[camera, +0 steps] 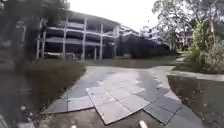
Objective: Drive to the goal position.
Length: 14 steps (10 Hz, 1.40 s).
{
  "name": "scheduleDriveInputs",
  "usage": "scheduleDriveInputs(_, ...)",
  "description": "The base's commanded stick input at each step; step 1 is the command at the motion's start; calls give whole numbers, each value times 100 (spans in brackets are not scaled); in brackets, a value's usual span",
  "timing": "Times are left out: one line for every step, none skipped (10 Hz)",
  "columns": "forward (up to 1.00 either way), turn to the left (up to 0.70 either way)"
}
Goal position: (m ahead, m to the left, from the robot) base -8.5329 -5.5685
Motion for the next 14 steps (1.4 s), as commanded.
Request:
scheduleDriveInputs(50, 0)
scheduleDriveInputs(50, -50)
scheduleDriveInputs(50, -50)
scheduleDriveInputs(50, -50)
scheduleDriveInputs(50, -50)
scheduleDriveInputs(50, -50)
scheduleDriveInputs(50, -50)
scheduleDriveInputs(50, -50)
scheduleDriveInputs(50, -44)
scheduleDriveInputs(50, -17)
scheduleDriveInputs(50, 0)
scheduleDriveInputs(50, 0)
scheduleDriveInputs(50, 0)
scheduleDriveInputs(50, 0)
